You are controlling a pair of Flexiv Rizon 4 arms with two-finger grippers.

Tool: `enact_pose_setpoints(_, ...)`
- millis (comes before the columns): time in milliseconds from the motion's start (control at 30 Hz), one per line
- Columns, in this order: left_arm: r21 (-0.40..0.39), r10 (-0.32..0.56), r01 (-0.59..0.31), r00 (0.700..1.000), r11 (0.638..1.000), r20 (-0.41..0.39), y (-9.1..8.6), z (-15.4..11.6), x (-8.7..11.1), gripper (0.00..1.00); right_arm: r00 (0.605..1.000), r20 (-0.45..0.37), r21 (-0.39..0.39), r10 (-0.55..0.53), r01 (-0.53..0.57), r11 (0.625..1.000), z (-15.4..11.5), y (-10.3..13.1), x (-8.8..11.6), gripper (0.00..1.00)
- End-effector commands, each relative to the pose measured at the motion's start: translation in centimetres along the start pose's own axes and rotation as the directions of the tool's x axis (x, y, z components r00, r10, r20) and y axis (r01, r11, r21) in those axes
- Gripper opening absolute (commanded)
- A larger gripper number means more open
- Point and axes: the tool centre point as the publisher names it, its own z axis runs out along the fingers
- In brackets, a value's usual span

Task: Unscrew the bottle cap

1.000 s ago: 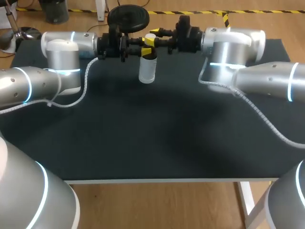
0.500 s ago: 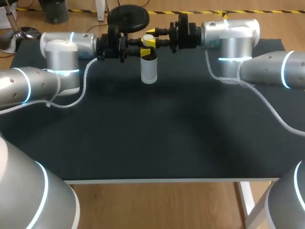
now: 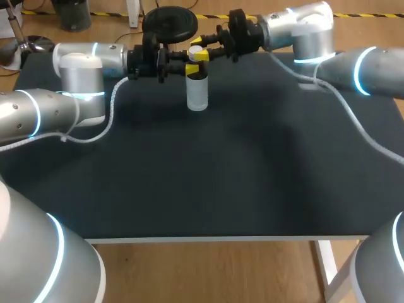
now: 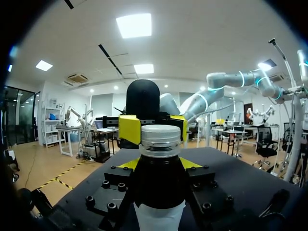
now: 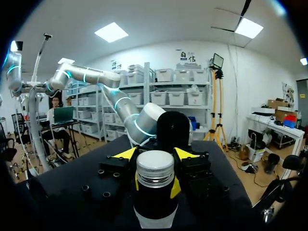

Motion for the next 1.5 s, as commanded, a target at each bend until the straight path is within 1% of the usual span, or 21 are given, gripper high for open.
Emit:
enact_pose_setpoints(33, 0.001, 0.002, -0.002, 1.0, 1.0, 0.001, -0.1, 0.2, -0.1, 0.0, 0.845, -0.535, -0.012, -0.013, 0.008, 1.0, 0.0, -0.1, -0.2, 0.0)
enact_pose_setpoints(100, 0.001, 0.002, -0.002, 1.0, 1.0, 0.001, -0.1, 0.2, -0.1, 0.0, 0.825, -0.566, -0.008, -0.011, 0.008, 1.0, -0.1, 0.1, 0.1, 0.0)
enact_pose_setpoints(267, 0.001, 0.002, -0.002, 1.0, 1.0, 0.001, -0.1, 0.2, -0.1, 0.0, 0.756, -0.655, -0.004, -0.011, 0.011, 1.0, -0.2, 0.4, 0.7, 0.0)
enact_pose_setpoints(367, 0.001, 0.002, -0.002, 1.0, 1.0, 0.001, -0.1, 0.2, -0.1, 0.0, 0.753, -0.658, 0.01, -0.01, 0.022, 1.0, -0.5, 1.0, 0.7, 0.0)
enact_pose_setpoints(400, 0.001, 0.002, -0.002, 1.0, 1.0, 0.001, -0.1, 0.2, -0.1, 0.0, 0.769, -0.639, 0.004, -0.018, 0.027, 1.0, -0.7, 1.2, 0.6, 0.0)
enact_pose_setpoints(433, 0.001, 0.002, -0.002, 1.0, 1.0, 0.001, -0.1, 0.2, -0.1, 0.0, 0.774, -0.633, 0.001, -0.025, 0.033, 0.999, -0.9, 1.5, 0.6, 0.0)
enact_pose_setpoints(533, 0.001, 0.002, -0.002, 1.0, 1.0, 0.001, -0.1, 0.2, -0.1, 0.0, 0.838, -0.542, -0.008, -0.066, 0.073, 0.997, -2.0, 2.6, 0.0, 0.0)
enact_pose_setpoints(600, 0.001, 0.002, -0.002, 1.0, 1.0, 0.001, -0.1, 0.2, -0.1, 0.0, 0.901, -0.426, 0.006, -0.076, 0.087, 0.996, -2.9, 3.2, -0.6, 0.0)
enact_pose_setpoints(633, 0.001, 0.002, -0.002, 1.0, 1.0, 0.001, -0.1, 0.2, -0.1, 0.0, 0.915, -0.395, 0.025, -0.083, 0.101, 0.995, -3.4, 3.5, -0.8, 0.0)
enact_pose_setpoints(667, 0.001, 0.002, -0.002, 1.0, 1.0, 0.001, -0.1, 0.2, -0.1, 0.0, 0.935, -0.346, 0.037, -0.084, 0.103, 0.994, -4.0, 3.6, -0.9, 0.0)
enact_pose_setpoints(700, 0.001, 0.002, -0.002, 1.0, 1.0, 0.001, -0.1, 0.2, -0.1, 0.0, 0.951, -0.297, 0.032, -0.085, 0.099, 0.995, -4.6, 3.7, -1.1, 0.0)
enact_pose_setpoints(733, 0.001, 0.002, -0.002, 1.0, 1.0, 0.001, -0.1, 0.2, -0.1, 0.0, 0.956, -0.277, 0.04, -0.095, 0.11, 0.993, -5.0, 3.8, -1.0, 0.0)
enact_pose_setpoints(800, 0.001, 0.002, -0.002, 1.0, 1.0, 0.001, -0.1, 0.2, -0.1, 0.0, 0.976, -0.198, 0.065, -0.085, 0.099, 0.993, -6.2, 3.6, -0.8, 0.0)
enact_pose_setpoints(833, 0.001, 0.002, -0.002, 1.0, 1.0, 0.001, -0.1, 0.2, -0.1, 0.0, 0.98, -0.181, 0.084, -0.079, 0.095, 0.992, -6.6, 3.4, -0.6, 0.0)
enact_pose_setpoints(867, 0.001, 0.002, -0.002, 1.0, 1.0, 0.001, -0.1, 0.2, -0.1, 0.0, 0.989, -0.138, 0.117, -0.062, 0.079, 0.99, -7.2, 3.0, -0.4, 0.0)
enact_pose_setpoints(933, 0.001, 0.002, -0.002, 1.0, 1.0, 0.001, -0.1, 0.2, -0.1, 0.0, 0.996, -0.079, 0.113, -0.045, 0.053, 0.992, -8.4, 2.2, 0.1, 0.0)
enact_pose_setpoints(1000, 0.001, 0.002, -0.002, 1.0, 1.0, 0.001, -0.1, 0.2, -0.1, 0.0, 1.0, 0.001, 0.13, -0.02, 0.02, 0.991, -9.5, 1.3, 0.6, 0.0)
enact_pose_setpoints(1067, 0.001, 0.002, -0.002, 1.0, 1.0, 0.001, -0.1, 0.2, -0.1, 0.0, 0.997, 0.079, 0.125, 0.001, -0.011, 0.992, -10.6, 0.1, 1.1, 0.0)
enact_pose_setpoints(1133, 0.001, 0.002, -0.002, 1.0, 1.0, 0.001, -0.1, 0.2, -0.1, 0.0, 0.99, 0.136, 0.132, 0.029, -0.047, 0.99, -11.5, -1.3, 1.7, 0.0)
enact_pose_setpoints(1333, 0.001, 0.002, -0.002, 1.0, 1.0, 0.001, -0.1, 0.2, -0.1, 0.0, 0.966, 0.243, 0.102, 0.09, -0.118, 0.988, -13.2, -5.0, 3.3, 0.0)
enact_pose_setpoints(1500, 0.001, 0.002, -0.002, 1.0, 1.0, 0.001, -0.1, 0.2, -0.1, 0.0, 0.931, 0.341, 0.139, 0.128, -0.185, 0.973, -13.7, -7.6, 3.8, 0.0)
